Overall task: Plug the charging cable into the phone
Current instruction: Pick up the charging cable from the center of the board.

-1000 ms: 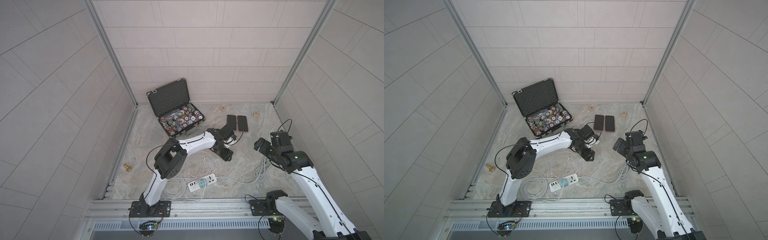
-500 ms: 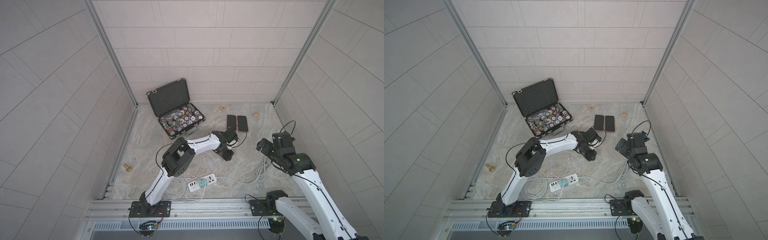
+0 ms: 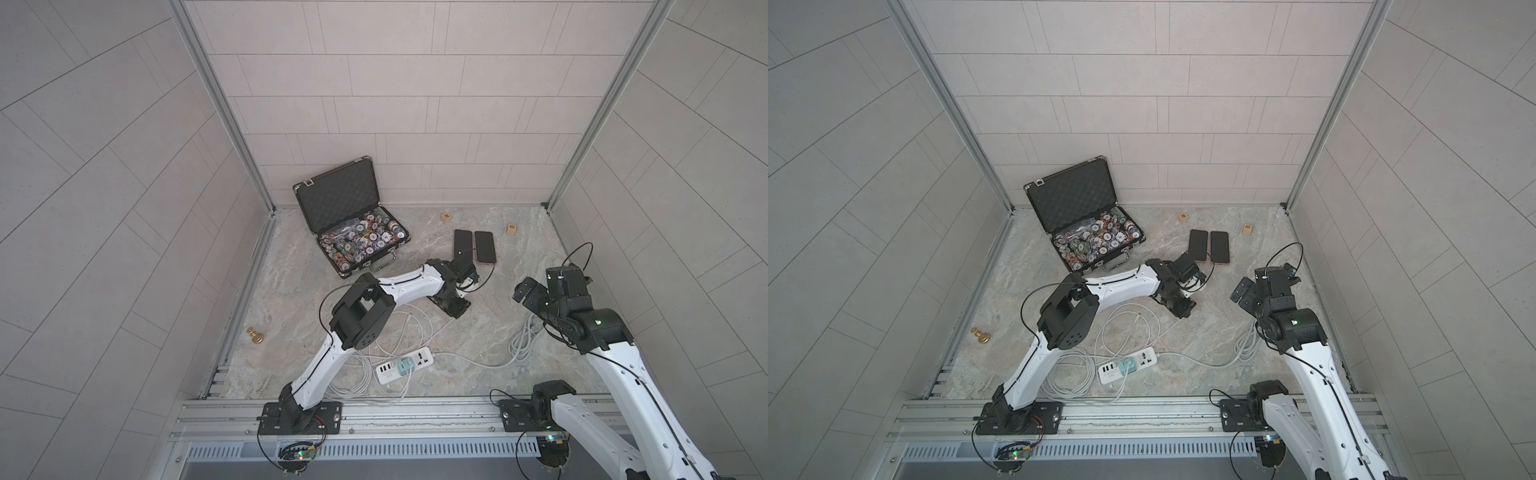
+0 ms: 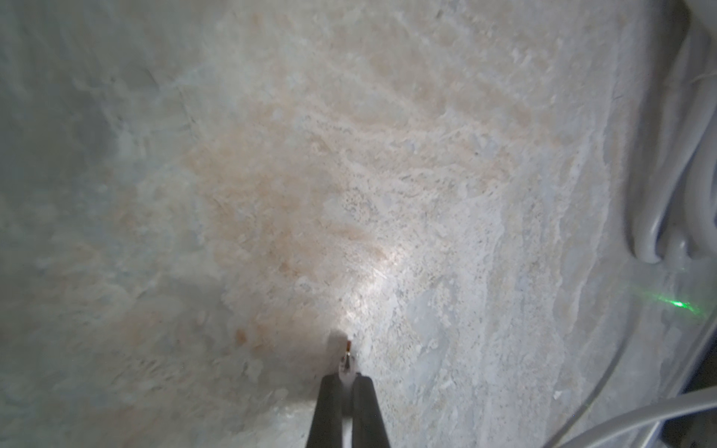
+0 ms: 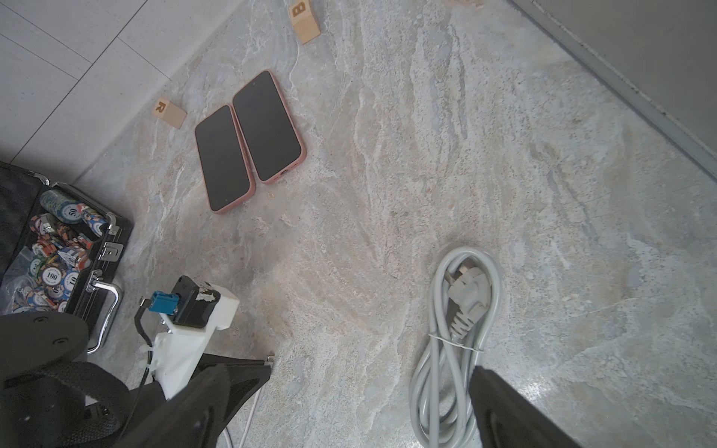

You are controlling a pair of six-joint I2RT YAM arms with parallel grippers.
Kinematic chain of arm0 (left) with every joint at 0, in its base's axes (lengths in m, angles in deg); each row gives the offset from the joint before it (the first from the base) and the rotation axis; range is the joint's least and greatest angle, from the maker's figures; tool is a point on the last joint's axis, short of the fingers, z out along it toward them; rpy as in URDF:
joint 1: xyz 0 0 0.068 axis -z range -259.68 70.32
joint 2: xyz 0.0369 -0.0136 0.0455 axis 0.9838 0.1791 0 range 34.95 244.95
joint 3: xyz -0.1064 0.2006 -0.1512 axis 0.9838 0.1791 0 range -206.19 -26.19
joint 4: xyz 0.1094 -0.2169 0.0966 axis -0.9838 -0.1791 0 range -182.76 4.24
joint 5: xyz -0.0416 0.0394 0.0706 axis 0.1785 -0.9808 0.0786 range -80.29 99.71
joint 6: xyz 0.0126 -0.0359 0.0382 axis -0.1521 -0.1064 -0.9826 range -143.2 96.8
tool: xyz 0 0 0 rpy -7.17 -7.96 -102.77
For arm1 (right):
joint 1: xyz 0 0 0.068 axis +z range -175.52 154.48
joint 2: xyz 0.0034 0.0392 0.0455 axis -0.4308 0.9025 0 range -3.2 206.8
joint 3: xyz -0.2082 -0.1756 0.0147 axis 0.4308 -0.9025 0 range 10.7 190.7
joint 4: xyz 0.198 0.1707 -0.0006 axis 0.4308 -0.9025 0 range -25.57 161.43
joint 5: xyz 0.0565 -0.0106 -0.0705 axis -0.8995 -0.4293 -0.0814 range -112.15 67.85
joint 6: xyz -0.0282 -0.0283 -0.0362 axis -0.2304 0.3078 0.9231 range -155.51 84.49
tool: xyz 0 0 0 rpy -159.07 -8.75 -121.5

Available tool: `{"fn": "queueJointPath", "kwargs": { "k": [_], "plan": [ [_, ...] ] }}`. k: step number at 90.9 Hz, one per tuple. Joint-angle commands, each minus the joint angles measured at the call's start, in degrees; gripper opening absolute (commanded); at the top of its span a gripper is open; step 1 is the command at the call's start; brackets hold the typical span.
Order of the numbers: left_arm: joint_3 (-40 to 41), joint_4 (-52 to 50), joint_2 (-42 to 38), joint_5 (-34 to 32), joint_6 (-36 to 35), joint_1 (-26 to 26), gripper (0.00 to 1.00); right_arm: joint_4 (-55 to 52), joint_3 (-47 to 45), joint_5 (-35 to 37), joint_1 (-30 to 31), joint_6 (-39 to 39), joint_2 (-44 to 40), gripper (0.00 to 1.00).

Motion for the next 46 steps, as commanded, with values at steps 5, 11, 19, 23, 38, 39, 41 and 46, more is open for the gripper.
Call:
{"fn": "queueJointPath", "kwargs": {
  "k": [5, 11, 19, 23, 38, 39, 41, 46],
  "plan": [
    [-0.47, -5.39, -3.66, 5.8, -1.92, -1.27, 0.03, -0.51, -0.19, 0.31, -0.32, 0.95, -0.52, 1.0],
    [-1.31, -6.57, -5.75, 8.25, -2.29, -1.98, 0.04, 0.54, -0.47, -2.23, -0.32, 2.43, -0.26, 1.0],
    [-2.63, -8.43, -8.86, 12.07, -2.53, -3.06, 0.03, 4.81, -1.98, -11.18, -0.32, 5.81, -0.45, 1.0],
    [-3.3, -9.3, -10.27, 14.05, -2.4, -3.84, 0.04, 7.64, -3.32, -16.63, -0.32, 6.75, -0.98, 1.0],
    [-3.38, -9.37, -15.19, 21.72, 1.9, -8.99, 0.04, 17.06, -10.17, -29.2, -0.75, 5.44, -5.23, 0.99],
    [-3.33, -9.19, -15.51, 22.12, 2.29, -9.41, 0.04, 17.98, -10.83, -30.15, -0.75, 5.21, -5.59, 0.99],
    [-3.24, -8.83, -15.95, 23.08, 3.06, -10.25, 0.04, 20.07, -12.31, -32.18, -0.76, 4.7, -6.43, 0.99],
    [-3.22, -8.13, -17.06, 24.63, 4.59, -11.92, 0.04, 27.1, -17.26, -38.95, -0.77, 2.67, -7.87, 0.96]
  ]
}}
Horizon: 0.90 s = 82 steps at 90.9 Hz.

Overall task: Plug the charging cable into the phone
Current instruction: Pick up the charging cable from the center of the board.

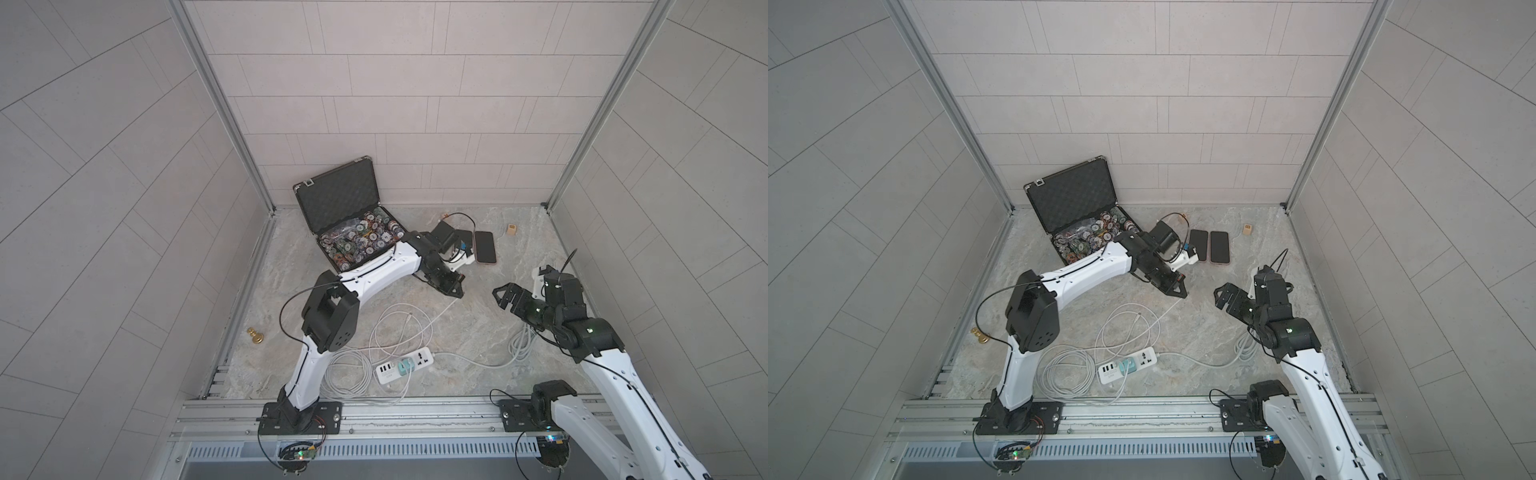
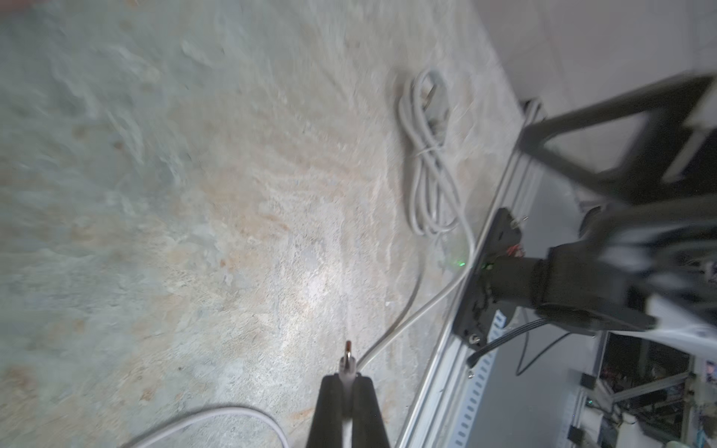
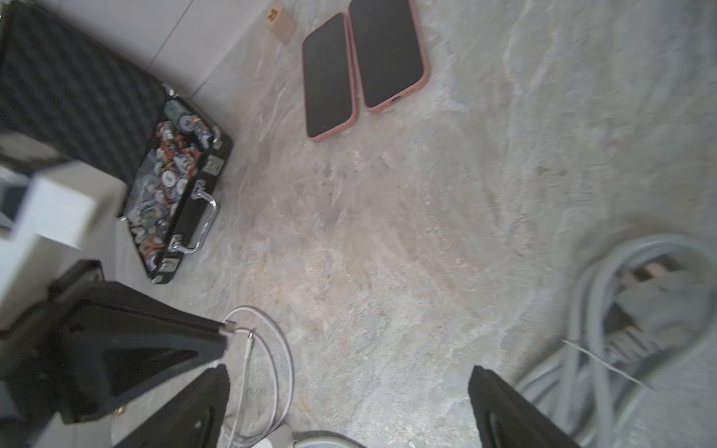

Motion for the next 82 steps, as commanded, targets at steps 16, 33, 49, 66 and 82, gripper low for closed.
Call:
{"fn": "queueJointPath", "kwargs": {
  "k": [16, 33, 49, 66, 82],
  "plan": [
    [-0.05, 2.2, -4.02, 10.99, 9.48, -6.53, 0.04, 35.57, -13.25, -24.3, 2.72, -10.24, -3.77, 0.82],
    [-0.3, 4.31, -2.48, 7.86, 13.84, -6.87, 0.06, 36.95, -12.79, -3.09, 13.95, -15.62, -2.79, 0.7],
    [-0.08, 3.94, -1.22, 2.52, 15.41, -6.88, 0.06, 37.16, -9.89, 18.56, 28.64, -18.08, 2.09, 0.61],
    [0.44, 4.34, -1.37, 1.56, 16.98, -6.79, 0.06, 32.64, -4.51, 26.13, 31.73, -21.78, 10.37, 0.56],
    [1.89, 5.85, -1.44, 2.85, 19.42, -6.79, 0.06, 33.32, 0.45, 25.74, 33.03, -24.14, 18.31, 0.54]
  ]
}}
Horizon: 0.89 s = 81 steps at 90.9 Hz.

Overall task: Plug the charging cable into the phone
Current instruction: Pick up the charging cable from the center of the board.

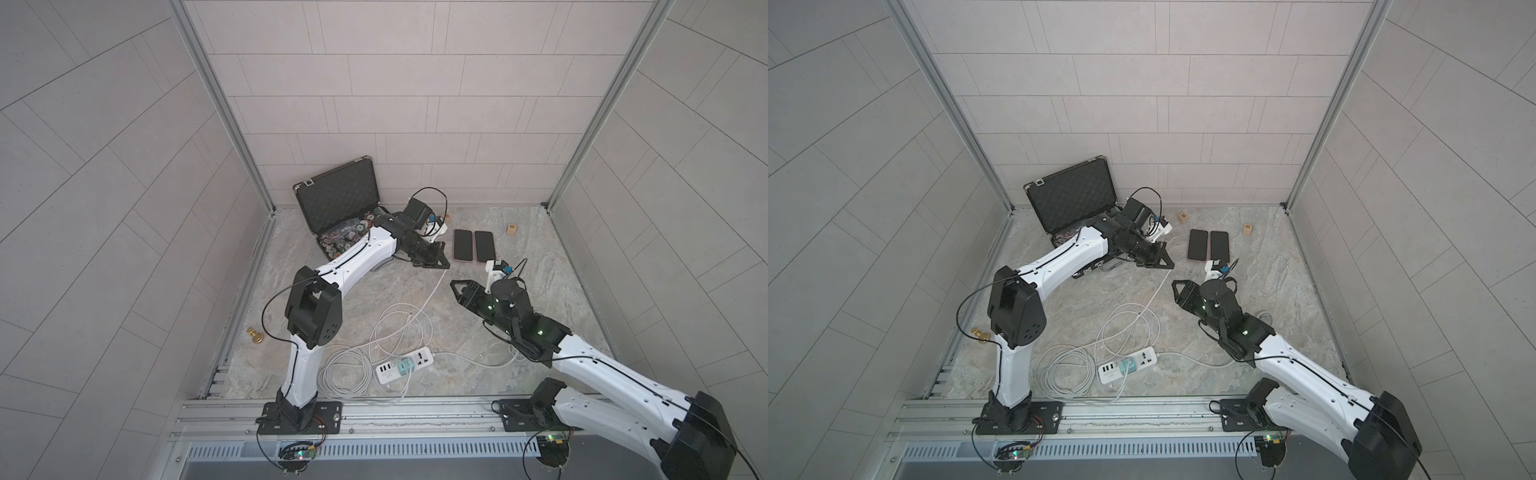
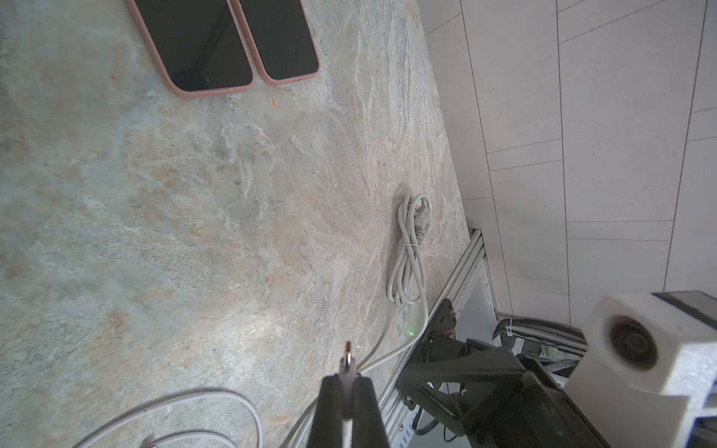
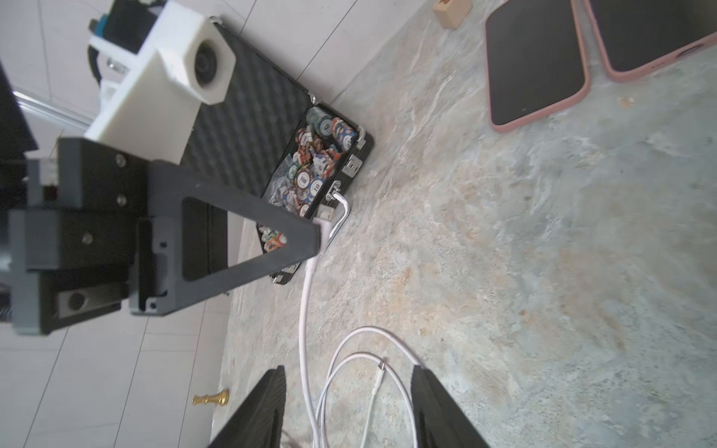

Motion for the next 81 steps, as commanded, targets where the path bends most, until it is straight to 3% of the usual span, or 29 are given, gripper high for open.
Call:
{"fn": "queueJointPath", "kwargs": {
  "k": [1, 13, 38, 56, 61, 67, 73, 77, 81],
  "plan": [
    [1.42, 0.9, 0.07, 0.59, 2.12, 0.18, 0.07, 0.84, 3.27, 2.72, 1.29, -2.66, 3.95, 0.54],
    [1.54, 1.03, 0.37, 0.62, 2.45, 0.2, 0.07, 2.65, 6.28, 2.18, 2.51, -2.93, 9.43, 0.52],
    [2.37, 1.88, 0.45, 2.14, 4.32, 0.18, 0.07, 3.39, 8.63, 3.61, 2.75, -4.04, 15.45, 0.39],
    [2.98, 2.3, 0.28, 2.67, 4.6, 0.09, 0.08, 2.46, 9.63, 5.74, 2.75, -4.79, 16.48, 0.33],
    [3.29, 2.52, 0.26, 2.9, 4.89, 0.09, 0.09, 2.39, 9.61, 6.26, 2.75, -4.68, 16.32, 0.28],
    [3.6, 2.8, 0.28, 3.17, 5.03, 0.09, 0.09, 2.45, 9.6, 6.78, 2.75, -4.24, 16.22, 0.11],
    [3.75, 2.85, 0.32, 3.18, 5.02, 0.05, 0.1, 2.45, 9.6, 6.8, 2.75, -3.46, 16.26, 0.06],
    [3.76, 2.78, 0.25, 3.21, 4.97, 0.09, 0.14, 2.35, 9.45, 6.45, 2.75, -2.94, 16.11, 0.0],
    [3.81, 2.71, 0.12, 3.19, 4.82, 0.09, 0.23, 2.25, 9.14, 6.24, 2.7, -2.4, 15.96, 0.0]
  ]
}}
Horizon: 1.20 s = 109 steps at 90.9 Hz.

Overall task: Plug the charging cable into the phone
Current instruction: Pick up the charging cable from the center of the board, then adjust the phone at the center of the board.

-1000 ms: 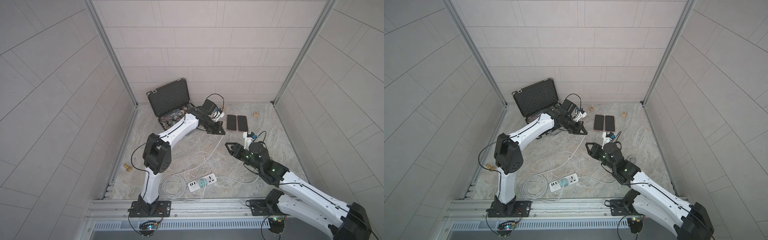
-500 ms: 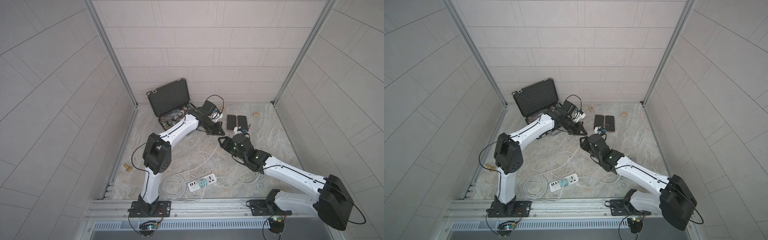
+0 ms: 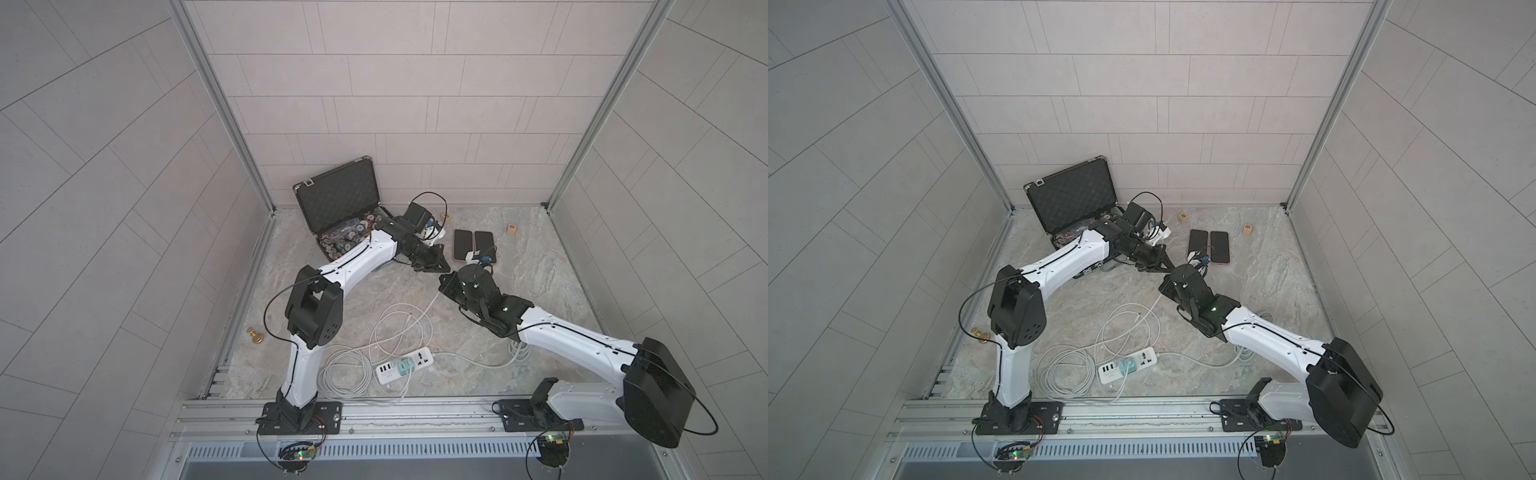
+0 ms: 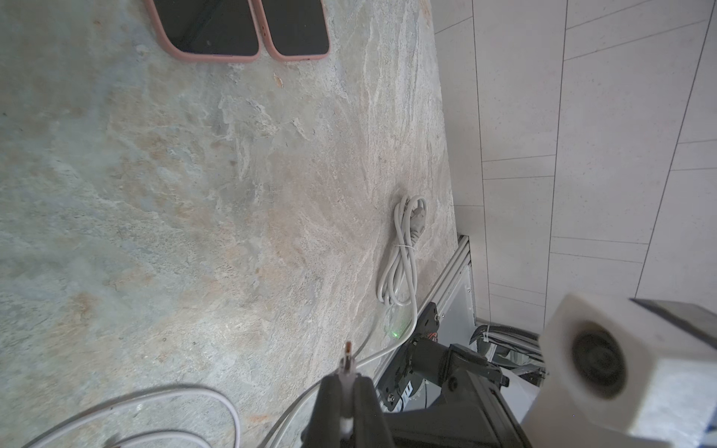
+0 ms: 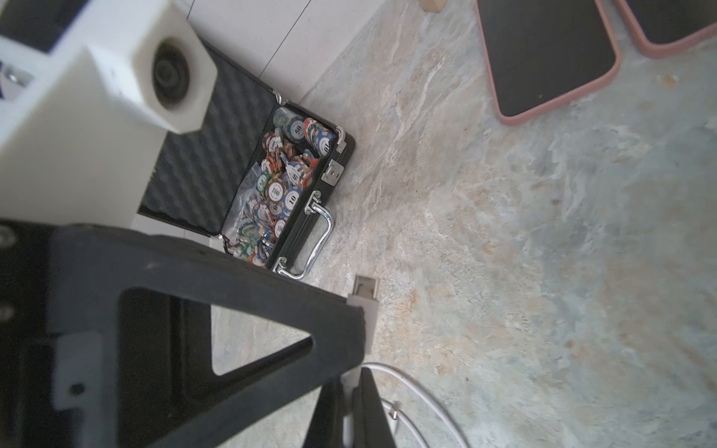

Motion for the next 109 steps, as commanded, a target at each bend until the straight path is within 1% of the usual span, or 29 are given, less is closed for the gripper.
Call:
{"fn": "queueJointPath", "kwargs": {
  "k": [1, 5, 8, 17, 20, 25, 33, 36, 40, 48, 53, 58, 66, 73, 77, 83, 91, 109],
  "plan": [
    [0.84, -0.15, 0.05, 1.1, -0.22, 0.09, 0.26, -0.18, 0.49, 1.01, 0.15, 1.51, -0.82, 0.0],
    [0.72, -0.16, -0.23, 1.08, -0.31, -0.02, 0.43, -0.52, 0.0, 0.71, -0.02, 1.86, -1.21, 0.0],
    [0.54, -0.29, -0.35, 1.05, -0.28, -0.04, 0.53, -0.89, -0.35, 0.41, -0.23, 2.2, -1.73, 0.0],
    [-0.51, -1.03, -0.66, 1.06, -0.81, -0.32, 0.79, -2.96, -1.25, -0.06, -0.93, 3.21, -3.72, 0.0],
    [-0.96, -1.37, -0.7, 1.1, -1.17, -0.49, 0.86, -3.59, -1.7, -0.3, -1.31, 3.56, -4.51, 0.0],
    [-2.15, -1.95, -0.45, 1.3, -1.69, -0.83, 0.92, -4.39, -2.86, -1.12, -2.17, 4.35, -6.21, 0.0],
    [-4.6, -3.01, 0.5, 1.22, -2.69, -1.37, 0.95, -7.2, -4.8, -2.41, -4.03, 6.14, -9.27, 0.0],
    [-5.58, -3.39, 1.15, 1.02, -3.11, -1.54, 0.99, -8.62, -5.38, -2.59, -4.79, 7.33, -10.46, 0.0],
    [-7.0, -3.73, 2.17, 0.11, -3.99, -1.58, 1.0, -11.54, -6.06, -2.84, -6.24, 8.85, -11.9, 0.0],
    [-10.21, -4.01, 5.33, -3.82, -5.64, -1.6, 1.0, -19.53, -6.7, -4.9, -11.02, 11.7, -14.71, 0.0],
    [-12.4, -4.38, 8.4, -6.08, -6.15, -1.53, 1.0, -25.84, -6.74, -4.46, -14.4, 12.28, -16.71, 0.0],
    [-16.12, -5.12, 12.36, -7.92, -6.65, -1.34, 1.0, -31.06, -7.08, -4.28, -18.22, 12.19, -19.21, 0.0],
    [-24.26, -7.89, 19.64, -11.56, -7.95, -0.49, 1.0, -35.78, -7.66, -4.92, -23.63, 12.71, -24.16, 0.0],
    [-31.27, -9.19, 24.8, -14.61, -9.21, 0.62, 1.0, -39.4, -7.72, -4.65, -26.96, 13.59, -27.85, 0.0],
    [-33.7, -8.26, 27.02, -17.5, -8.7, 1.31, 1.0, -41.2, -7.67, -4.64, -28.63, 14.09, -29.2, 0.0],
    [-36.36, -6.34, 29.55, -20.75, -7.41, 2.18, 1.0, -43.31, -7.15, -4.65, -30.38, 14.86, -30.5, 0.0],
    [-38.51, -2.94, 31.94, -21.49, -7.14, 3.18, 1.0, -44.84, -6.26, -4.67, -31.35, 15.66, -31.31, 0.0],
    [-39.79, 1.86, 35.41, -27.91, -8.63, 4.85, 1.0, -45.0, -5.48, -4.9, -31.43, 15.57, -31.46, 0.0]
  ]
}}
